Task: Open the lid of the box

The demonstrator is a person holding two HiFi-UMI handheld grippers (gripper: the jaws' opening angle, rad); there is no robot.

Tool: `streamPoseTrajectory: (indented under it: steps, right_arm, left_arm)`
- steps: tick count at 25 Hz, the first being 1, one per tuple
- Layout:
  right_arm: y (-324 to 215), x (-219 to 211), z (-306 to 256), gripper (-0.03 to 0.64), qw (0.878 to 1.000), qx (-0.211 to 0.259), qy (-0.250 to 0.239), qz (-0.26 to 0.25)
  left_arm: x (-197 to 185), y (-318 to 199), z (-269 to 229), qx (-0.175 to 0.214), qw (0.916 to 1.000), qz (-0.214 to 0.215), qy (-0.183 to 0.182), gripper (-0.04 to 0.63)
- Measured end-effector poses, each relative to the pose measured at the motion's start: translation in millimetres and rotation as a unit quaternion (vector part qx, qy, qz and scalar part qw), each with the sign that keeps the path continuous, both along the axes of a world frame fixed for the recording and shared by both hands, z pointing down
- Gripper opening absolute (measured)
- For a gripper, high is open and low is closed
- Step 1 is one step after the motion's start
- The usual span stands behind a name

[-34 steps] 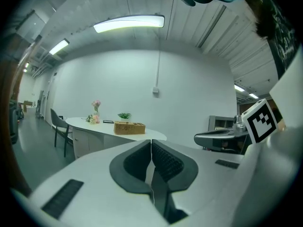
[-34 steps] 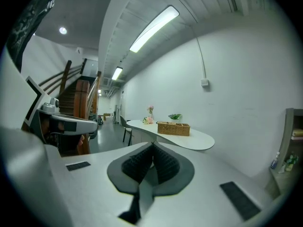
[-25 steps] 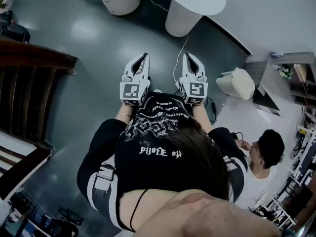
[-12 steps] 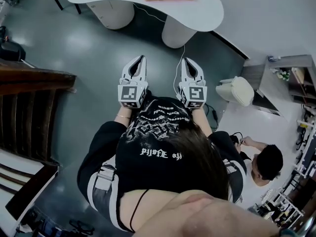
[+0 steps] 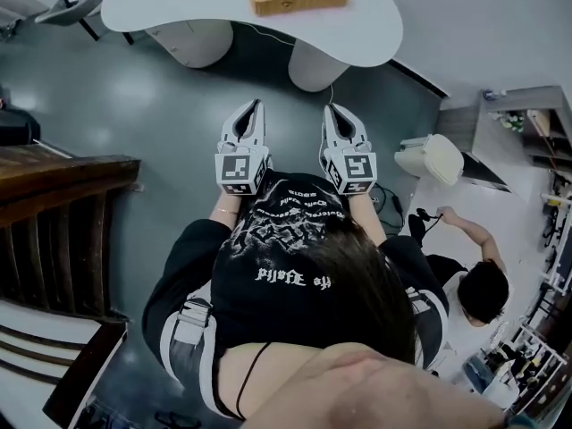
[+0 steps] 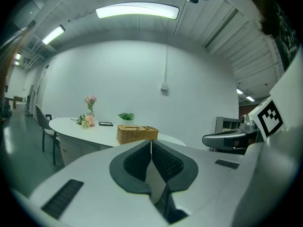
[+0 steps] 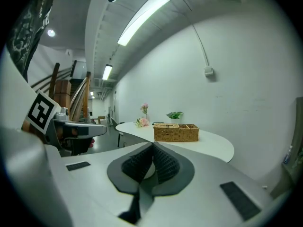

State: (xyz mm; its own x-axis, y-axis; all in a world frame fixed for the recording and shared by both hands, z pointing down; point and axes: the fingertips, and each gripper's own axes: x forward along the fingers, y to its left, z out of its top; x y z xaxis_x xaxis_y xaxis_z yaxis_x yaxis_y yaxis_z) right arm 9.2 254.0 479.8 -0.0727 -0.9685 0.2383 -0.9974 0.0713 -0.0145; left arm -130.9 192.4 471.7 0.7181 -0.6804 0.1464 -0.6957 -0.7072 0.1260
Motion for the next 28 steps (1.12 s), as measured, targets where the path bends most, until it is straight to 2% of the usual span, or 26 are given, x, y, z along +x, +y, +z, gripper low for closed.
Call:
streamPoseTrajectory:
  steps: [13,18,23,28]
  right_arm:
    - [-56,-25,-4,0.026,0.999,0.001,-0.001,0.045]
    - [-66,-25,1,0.026,0.999,-0.004,0.004,0.036]
    - [-86,-26,7,0.026,1.0,-0.015,0.006,0.014]
    - [-114,-29,12,0.026,1.0,-0.013,0.006,-0.013]
  left_arm:
    - [-18,-63,-1,-0.006,0.9991,0.041,-0.005,0.025]
    - [-20,-71,1,-0.003,0.9994,0.034,0.006,0.025]
    - [-24,-80,8,-0.028,0.9988,0.024,0.032,0.025]
    - [-26,-97,13,-0.022,0.9996,0.002,0.017,0.025]
